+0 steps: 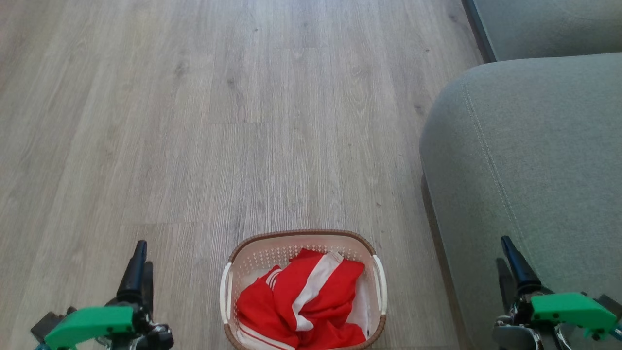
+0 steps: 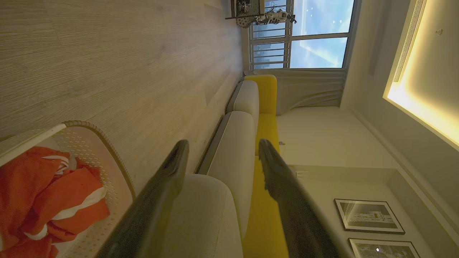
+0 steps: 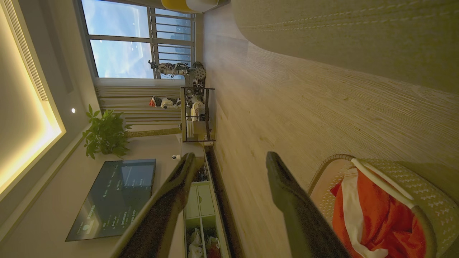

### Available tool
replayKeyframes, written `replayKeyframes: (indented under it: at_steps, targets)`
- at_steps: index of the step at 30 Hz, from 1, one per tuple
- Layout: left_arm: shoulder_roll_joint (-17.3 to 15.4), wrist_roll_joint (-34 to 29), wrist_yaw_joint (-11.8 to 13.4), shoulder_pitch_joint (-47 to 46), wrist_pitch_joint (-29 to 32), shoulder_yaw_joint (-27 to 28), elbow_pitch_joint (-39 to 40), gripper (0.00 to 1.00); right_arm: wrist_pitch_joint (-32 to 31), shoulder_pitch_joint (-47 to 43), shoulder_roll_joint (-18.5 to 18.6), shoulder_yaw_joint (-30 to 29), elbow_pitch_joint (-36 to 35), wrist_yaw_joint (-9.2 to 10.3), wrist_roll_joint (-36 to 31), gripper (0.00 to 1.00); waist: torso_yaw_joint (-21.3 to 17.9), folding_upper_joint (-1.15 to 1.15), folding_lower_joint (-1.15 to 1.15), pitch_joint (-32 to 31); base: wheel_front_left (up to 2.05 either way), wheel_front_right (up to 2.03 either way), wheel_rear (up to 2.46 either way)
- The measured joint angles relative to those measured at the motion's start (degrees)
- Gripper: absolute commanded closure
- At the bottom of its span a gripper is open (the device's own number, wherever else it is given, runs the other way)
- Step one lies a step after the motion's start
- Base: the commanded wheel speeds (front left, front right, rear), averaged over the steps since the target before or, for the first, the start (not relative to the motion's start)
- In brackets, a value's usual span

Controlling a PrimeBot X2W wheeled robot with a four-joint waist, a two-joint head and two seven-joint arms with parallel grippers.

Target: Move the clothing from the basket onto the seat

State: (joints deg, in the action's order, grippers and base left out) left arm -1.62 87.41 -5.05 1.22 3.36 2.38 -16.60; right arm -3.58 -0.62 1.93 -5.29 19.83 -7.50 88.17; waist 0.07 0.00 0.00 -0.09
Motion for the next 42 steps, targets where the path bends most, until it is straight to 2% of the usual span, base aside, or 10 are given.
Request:
replayKeyframes:
  at_steps: [19, 42]
  targets:
    - [-0.03, -17.39, 2.26, 0.23, -2.94, -3.56, 3.86, 0.00, 2.74, -0.03, 0.00, 1.63, -4.68, 0.00, -15.90, 0.00, 0.18, 0.00, 0.00, -0.20, 0.00, 0.00, 0.00]
    - [-0.11, -35.75, 4.94, 2.62, -6.56, -5.25, 6.97, 0.00, 6.71, -0.13, 0.03, 4.87, -6.38, 0.00, -31.84, 0.00, 0.23, 0.00, 0.00, -0.45, 0.00, 0.00, 0.00]
